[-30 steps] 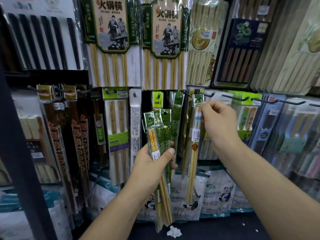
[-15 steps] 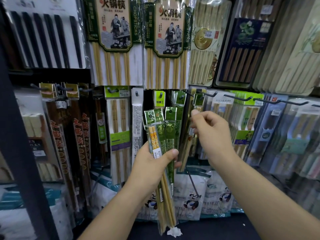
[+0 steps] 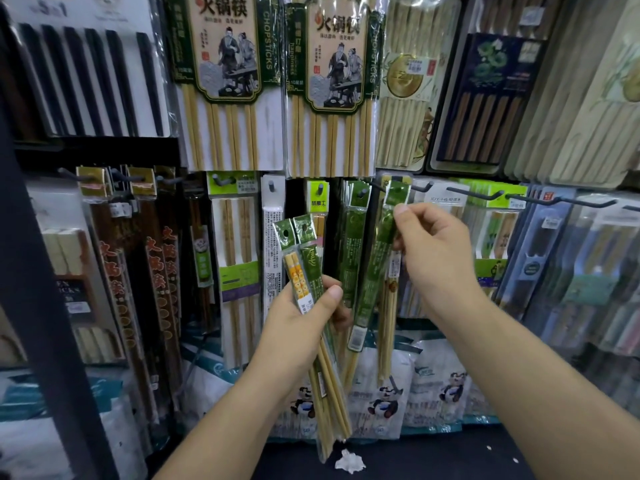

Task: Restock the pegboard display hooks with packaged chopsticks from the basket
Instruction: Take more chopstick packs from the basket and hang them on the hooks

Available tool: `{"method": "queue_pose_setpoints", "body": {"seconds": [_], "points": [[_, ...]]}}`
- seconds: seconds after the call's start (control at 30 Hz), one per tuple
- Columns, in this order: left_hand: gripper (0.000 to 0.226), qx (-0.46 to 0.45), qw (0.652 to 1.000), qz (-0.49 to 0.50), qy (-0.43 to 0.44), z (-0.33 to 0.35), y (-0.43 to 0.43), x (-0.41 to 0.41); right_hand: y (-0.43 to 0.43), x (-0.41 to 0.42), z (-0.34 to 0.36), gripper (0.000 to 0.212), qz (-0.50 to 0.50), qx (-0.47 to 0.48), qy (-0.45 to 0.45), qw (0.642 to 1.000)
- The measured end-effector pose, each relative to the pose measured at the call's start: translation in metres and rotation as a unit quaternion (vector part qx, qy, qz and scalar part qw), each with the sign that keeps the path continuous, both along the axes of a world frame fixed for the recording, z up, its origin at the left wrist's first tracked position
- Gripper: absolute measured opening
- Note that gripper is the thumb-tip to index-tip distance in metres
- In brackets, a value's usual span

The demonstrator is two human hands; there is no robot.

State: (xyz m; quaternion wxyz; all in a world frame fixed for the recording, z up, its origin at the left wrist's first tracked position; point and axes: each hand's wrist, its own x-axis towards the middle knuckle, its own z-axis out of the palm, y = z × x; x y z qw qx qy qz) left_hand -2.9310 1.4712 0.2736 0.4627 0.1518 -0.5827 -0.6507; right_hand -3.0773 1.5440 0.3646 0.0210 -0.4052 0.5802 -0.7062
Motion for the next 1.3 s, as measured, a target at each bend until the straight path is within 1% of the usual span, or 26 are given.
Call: {"method": "queue_pose_setpoints", "body": {"seconds": [0.07, 0.27, 0.37, 0.5, 0.57, 0.63, 0.67, 0.73, 0.8, 0.93, 1.0, 1.03, 1.1, 1.13, 1.23, 1.3], "points": [[0.007, 0.005, 1.000, -0.014, 0.003, -0.001, 0.000, 0.001, -0.002, -0.007, 0.005, 0.028, -0.010, -0.006, -0.017, 1.000], [0.008, -0.002, 0.999, -0.037, -0.032, -0.001, 0.001, -0.002, -0.006, -0.018, 0.007, 0.026, -0.032, 0.010, -0.032, 0.999], [0.023, 0.030, 0.998, -0.056, -0.023, -0.001, 0.001, -0.003, -0.008, -0.020, 0.008, 0.029, -0.035, 0.017, -0.032, 0.999], [0.014, 0.065, 0.996, -0.060, 0.001, 0.000, 0.002, -0.003, -0.007, -0.020, 0.007, 0.034, -0.027, 0.025, -0.031, 0.999], [0.011, 0.053, 0.997, -0.062, 0.001, 0.000, 0.001, -0.002, -0.008, -0.021, 0.007, 0.030, -0.024, 0.023, -0.036, 0.999], [0.028, 0.031, 0.997, -0.066, -0.005, 0.001, 0.002, 0.000, -0.010, -0.023, 0.005, 0.028, -0.026, 0.020, -0.041, 0.999], [0.025, 0.015, 0.998, -0.060, -0.010, 0.001, 0.001, 0.001, -0.011, -0.024, 0.004, 0.029, -0.028, 0.022, -0.040, 0.999], [0.006, -0.008, 0.999, -0.042, -0.012, 0.001, 0.001, 0.001, -0.014, -0.027, 0.002, 0.032, -0.031, 0.031, -0.032, 0.999], [0.004, -0.011, 0.999, -0.034, -0.010, 0.001, 0.002, 0.001, -0.016, -0.030, -0.002, 0.035, -0.035, 0.040, -0.023, 0.998], [0.025, -0.005, 0.999, -0.041, 0.002, 0.005, 0.006, -0.004, -0.015, -0.033, -0.009, 0.033, -0.065, 0.044, -0.014, 0.997], [0.026, -0.008, 0.999, -0.040, 0.007, 0.009, 0.007, -0.007, -0.011, -0.030, -0.011, 0.029, -0.081, 0.038, -0.010, 0.996], [0.021, -0.009, 0.999, -0.039, 0.009, 0.011, 0.007, -0.009, -0.008, -0.026, -0.012, 0.027, -0.080, 0.037, -0.002, 0.996], [0.009, -0.006, 0.999, -0.042, 0.016, 0.016, 0.008, -0.012, -0.001, -0.015, -0.013, 0.022, -0.035, 0.034, 0.014, 0.999], [0.007, -0.003, 0.999, -0.046, 0.021, 0.019, 0.009, -0.014, 0.002, -0.009, -0.013, 0.020, 0.004, 0.035, 0.023, 0.999], [0.015, -0.003, 0.997, -0.071, 0.033, 0.024, 0.013, -0.020, 0.011, 0.009, -0.013, 0.015, 0.104, 0.053, 0.039, 0.992], [0.016, -0.005, 0.996, -0.079, 0.035, 0.025, 0.015, -0.022, 0.013, 0.014, -0.011, 0.013, 0.118, 0.047, 0.022, 0.992]]}}
